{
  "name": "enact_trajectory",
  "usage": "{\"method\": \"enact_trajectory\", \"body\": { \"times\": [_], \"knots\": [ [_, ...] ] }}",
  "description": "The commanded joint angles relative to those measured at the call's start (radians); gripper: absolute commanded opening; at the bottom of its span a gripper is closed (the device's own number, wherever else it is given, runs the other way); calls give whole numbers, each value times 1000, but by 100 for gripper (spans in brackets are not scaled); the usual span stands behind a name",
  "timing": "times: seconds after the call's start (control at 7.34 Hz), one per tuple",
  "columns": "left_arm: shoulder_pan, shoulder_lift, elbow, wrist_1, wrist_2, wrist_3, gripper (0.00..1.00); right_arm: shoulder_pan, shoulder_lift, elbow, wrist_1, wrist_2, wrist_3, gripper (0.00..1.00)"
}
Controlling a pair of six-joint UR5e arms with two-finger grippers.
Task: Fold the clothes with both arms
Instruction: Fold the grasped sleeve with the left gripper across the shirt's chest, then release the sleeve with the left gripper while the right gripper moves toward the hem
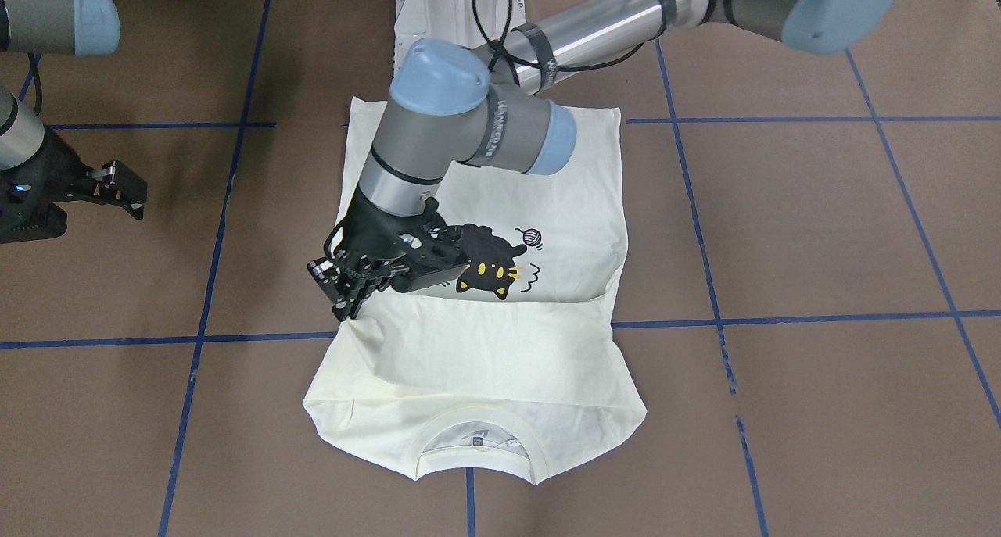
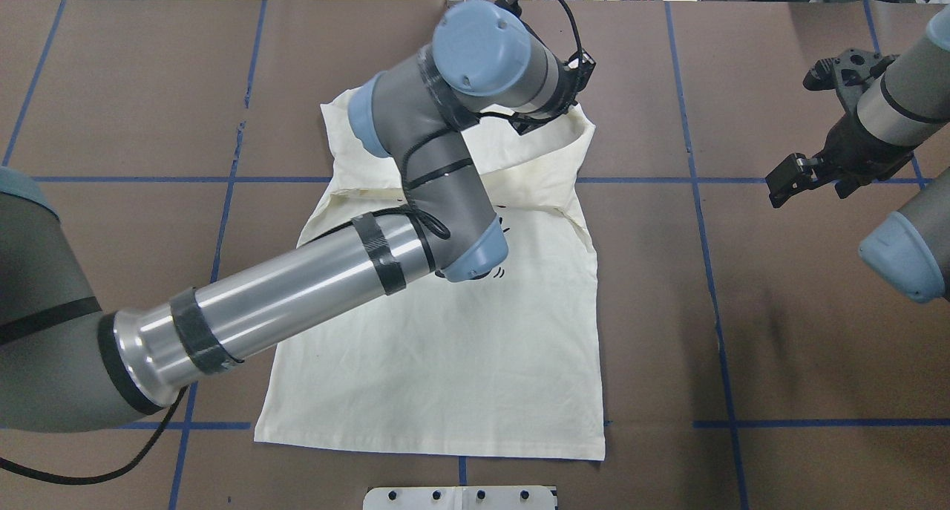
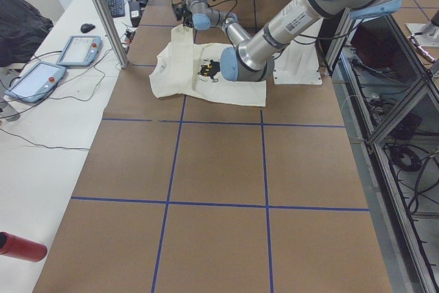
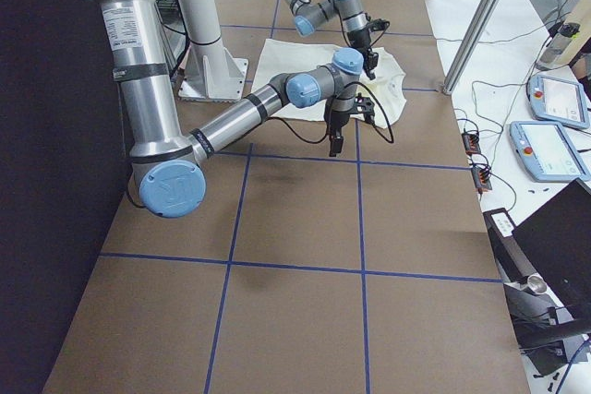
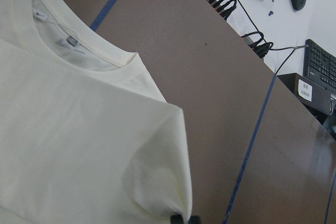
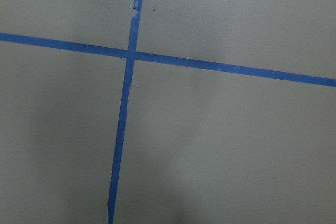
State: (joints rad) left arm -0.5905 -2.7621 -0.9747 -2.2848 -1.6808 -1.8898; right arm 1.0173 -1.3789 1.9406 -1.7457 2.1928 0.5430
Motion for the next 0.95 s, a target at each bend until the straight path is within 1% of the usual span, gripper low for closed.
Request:
{"method": "enact_trajectory", "body": {
  "times": [0.0, 0.14, 0.27, 0.41, 0.54, 0.68, 0.82],
  "knots": [
    [27, -24, 71, -68, 59, 84, 100, -2, 18, 0, 0, 11, 23, 100],
    [23, 16, 14, -68, 55, 130, 100, -2, 24, 0, 2, 13, 26, 100],
    [6, 68, -49, -61, 11, 158, 100, -2, 32, 3, 2, 13, 29, 100],
    [-29, 140, -112, -53, -98, 188, 100, -8, 49, 4, 14, 27, 78, 100],
    [-57, 256, -228, -12, -165, 231, 100, -53, 54, 12, 78, 30, 189, 100],
    [-63, 360, -390, 116, -177, 324, 100, -125, 40, 12, 183, 7, 344, 100],
    [-66, 442, -550, 274, -177, 422, 100, -199, 37, 17, 275, -57, 489, 100]
  ]
}}
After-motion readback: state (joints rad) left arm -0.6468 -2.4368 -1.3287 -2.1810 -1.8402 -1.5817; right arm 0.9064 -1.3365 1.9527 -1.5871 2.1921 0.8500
